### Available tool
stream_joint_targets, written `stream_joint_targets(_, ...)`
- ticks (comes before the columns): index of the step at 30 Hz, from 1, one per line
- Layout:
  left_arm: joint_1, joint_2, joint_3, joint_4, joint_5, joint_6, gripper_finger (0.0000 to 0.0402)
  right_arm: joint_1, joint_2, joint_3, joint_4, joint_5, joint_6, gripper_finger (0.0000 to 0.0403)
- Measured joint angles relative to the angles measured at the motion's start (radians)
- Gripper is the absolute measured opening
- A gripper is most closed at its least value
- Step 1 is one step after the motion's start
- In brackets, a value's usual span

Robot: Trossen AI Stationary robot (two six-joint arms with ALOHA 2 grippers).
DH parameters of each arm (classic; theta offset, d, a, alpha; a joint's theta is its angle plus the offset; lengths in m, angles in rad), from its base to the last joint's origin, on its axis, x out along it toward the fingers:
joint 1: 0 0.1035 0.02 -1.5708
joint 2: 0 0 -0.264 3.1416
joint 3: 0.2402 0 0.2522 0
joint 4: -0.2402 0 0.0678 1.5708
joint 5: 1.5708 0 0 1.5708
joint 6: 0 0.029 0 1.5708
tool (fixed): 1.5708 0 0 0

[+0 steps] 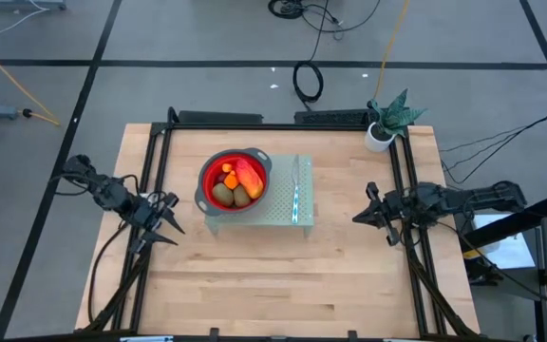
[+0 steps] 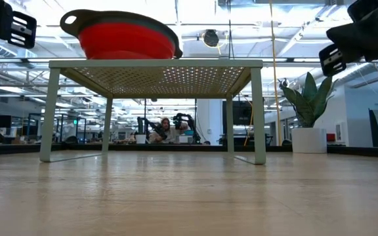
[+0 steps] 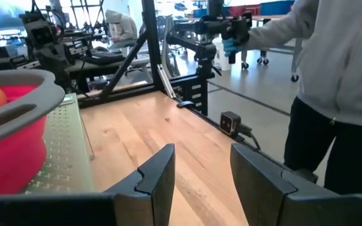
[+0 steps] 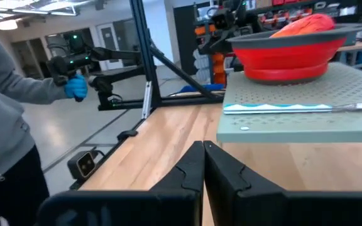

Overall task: Pick & Place Fruit
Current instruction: Return to Home Position

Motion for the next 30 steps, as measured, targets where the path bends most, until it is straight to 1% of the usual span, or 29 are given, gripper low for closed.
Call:
stream_joint_targets(6,0.0,0.0,0.0,-0.002,0.0,0.052,0.0152,-0.018,-0.105,0.0,-0.096,0.004,-0.012,0.0)
stream_joint_targets(10,0.0,0.0,-0.008,0.009,-0.008,0.07,0.0152,-0.022,-0.121,0.0,-0.152,0.005,-0.031,0.0)
stream_joint_targets(12,0.0,0.0,-0.04,0.048,-0.018,0.072,0.0152,-0.022,-0.122,0.0,-0.16,0.005,-0.035,0.0)
stream_joint_targets(16,0.0,0.0,-0.131,0.148,-0.023,0.038,0.0152,-0.022,-0.123,-0.02,-0.134,0.002,-0.041,0.0)
stream_joint_targets(19,0.0,0.0,-0.174,0.213,-0.025,0.022,0.0152,-0.022,-0.123,-0.06,-0.074,0.002,-0.035,0.0)
stream_joint_targets(23,0.0,0.0,-0.199,0.282,-0.023,0.046,0.0152,-0.023,-0.126,-0.105,-0.006,-0.027,-0.013,0.0)
stream_joint_targets(30,0.0,0.0,-0.207,0.304,-0.023,0.067,0.0152,-0.022,-0.125,-0.113,-0.022,-0.026,0.016,0.0)
